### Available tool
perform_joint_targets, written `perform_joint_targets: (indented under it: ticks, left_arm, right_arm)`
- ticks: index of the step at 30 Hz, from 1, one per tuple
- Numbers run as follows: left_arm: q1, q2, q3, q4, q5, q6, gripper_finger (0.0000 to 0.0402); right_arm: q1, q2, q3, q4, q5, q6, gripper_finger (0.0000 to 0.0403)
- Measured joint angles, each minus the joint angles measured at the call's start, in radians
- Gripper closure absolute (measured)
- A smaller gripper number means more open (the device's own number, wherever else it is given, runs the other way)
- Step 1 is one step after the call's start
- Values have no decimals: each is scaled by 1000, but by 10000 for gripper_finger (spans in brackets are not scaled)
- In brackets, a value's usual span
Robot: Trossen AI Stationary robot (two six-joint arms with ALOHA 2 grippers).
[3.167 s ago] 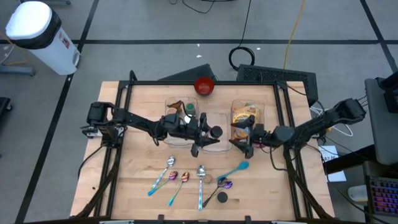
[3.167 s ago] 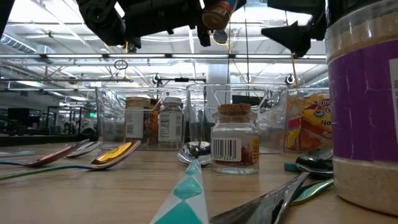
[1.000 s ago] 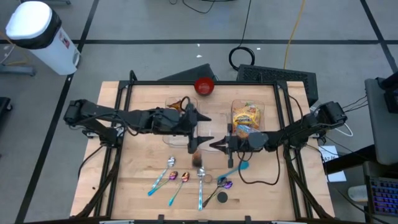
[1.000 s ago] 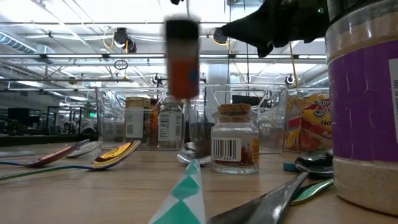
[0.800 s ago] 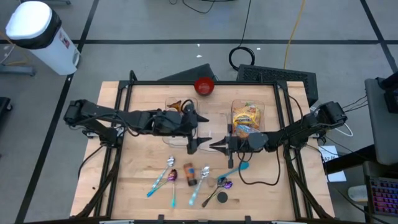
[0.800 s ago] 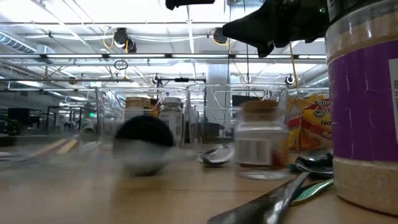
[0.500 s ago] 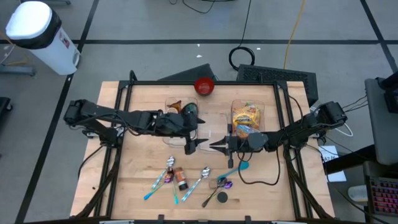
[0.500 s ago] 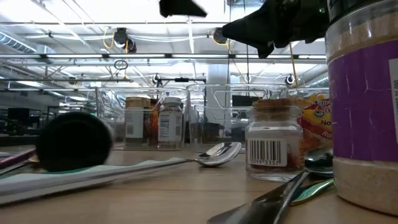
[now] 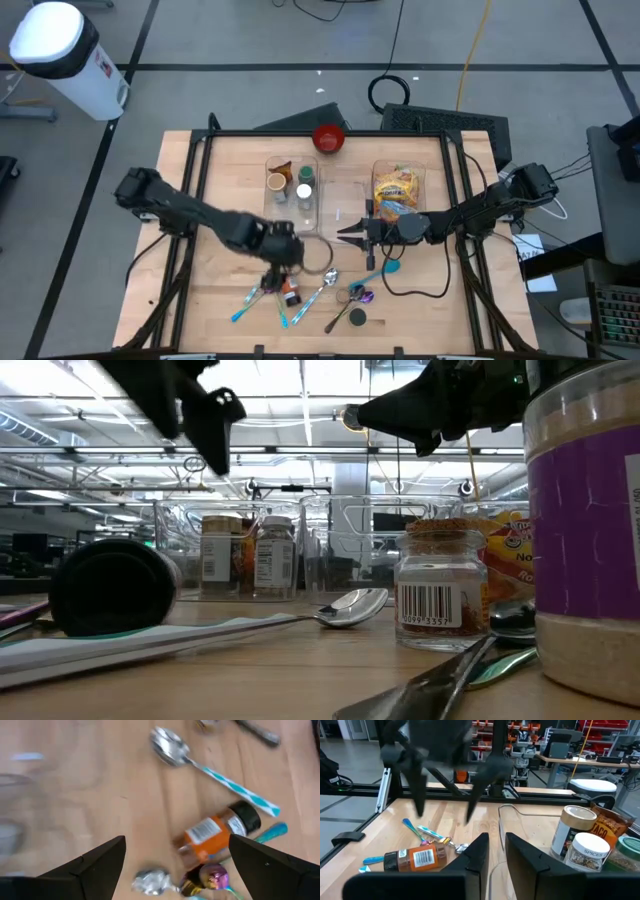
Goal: Pick & Place Food Item
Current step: Put the orange seasoning bottle into the left transparent bin
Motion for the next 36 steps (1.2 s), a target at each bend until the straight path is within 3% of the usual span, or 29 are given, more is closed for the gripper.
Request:
perform_joint_targets:
  ticks: [9,15,23,28,36]
  left_arm:
    - [-78,161,-3,2,0,148,39]
    - [-68,247,-3,32,-32,292,39]
    - [-29,305,-3,81,-50,364,52]
    - [-10,302,-3,85,-63,379,131]
    - [3,282,2,83,-65,377,326]
  right_arm:
    - [0,0,0,0,0,-1,343]
    - [0,0,0,0,0,-1,343]
    - [0,0,0,0,0,-1,343]
    - [0,0,0,0,0,-1,344]
    - [0,0,0,-1,0,-1,344]
